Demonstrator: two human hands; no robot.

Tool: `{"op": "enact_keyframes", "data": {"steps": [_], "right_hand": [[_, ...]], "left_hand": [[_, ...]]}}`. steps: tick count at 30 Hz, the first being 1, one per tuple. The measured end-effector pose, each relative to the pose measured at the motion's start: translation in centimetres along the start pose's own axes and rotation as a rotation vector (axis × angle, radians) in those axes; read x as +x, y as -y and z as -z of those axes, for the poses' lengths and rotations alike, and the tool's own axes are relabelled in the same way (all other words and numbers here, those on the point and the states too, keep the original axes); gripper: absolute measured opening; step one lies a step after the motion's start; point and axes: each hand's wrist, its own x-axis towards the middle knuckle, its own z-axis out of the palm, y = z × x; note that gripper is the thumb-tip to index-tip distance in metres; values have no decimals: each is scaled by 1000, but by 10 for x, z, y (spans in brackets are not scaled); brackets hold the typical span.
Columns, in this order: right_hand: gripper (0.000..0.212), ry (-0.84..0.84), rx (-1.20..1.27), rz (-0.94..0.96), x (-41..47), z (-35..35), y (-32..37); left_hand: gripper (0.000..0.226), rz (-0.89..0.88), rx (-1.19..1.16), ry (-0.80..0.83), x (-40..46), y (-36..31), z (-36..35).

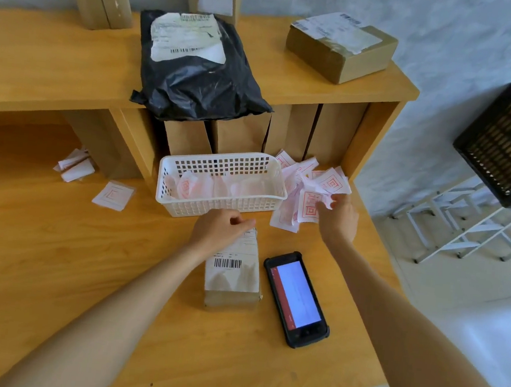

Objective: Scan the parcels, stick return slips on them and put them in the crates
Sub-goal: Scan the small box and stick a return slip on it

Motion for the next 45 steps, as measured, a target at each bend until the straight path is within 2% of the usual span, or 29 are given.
{"op": "enact_keyframes", "data": {"steps": [3,8,13,21,23,26,29,32,35,37,41,45], "right_hand": [[39,8,4,-45,12,-7,2],[14,-2,-20,-42,16,-9,-1],[9,-34,106,7,9,-2,2],[24,65,109,49,3,6,1],[21,86,77,55,0,3,-3],[20,97,66,61,-2,1,-7],[20,89,80,70,-2,1,-11],[18,71,123,73,-3,4,-13],[18,56,174,66,-2,8,-15],[17,53,199,79,0,11,-18],[17,47,213,79,3,14,-24],[8,57,241,81,5,15,-29]], "left_hand": [[43,-30,3,-40,-1,6,-5],[44,-49,-5,-63,0,8,-6],[43,-35,-11,-67,-1,8,-6],[47,-24,32,-78,-1,8,-6],[49,-25,101,-73,-1,7,-6],[53,-82,368,-71,0,1,-4],[36,-141,439,-119,1,-16,0],[29,-161,307,-141,13,-43,-2],[31,41,-76,-98,45,-78,-10],[31,184,-226,-40,69,-98,-19],[42,344,-290,92,98,-114,-37],[28,418,-344,96,108,-124,-49]]}}
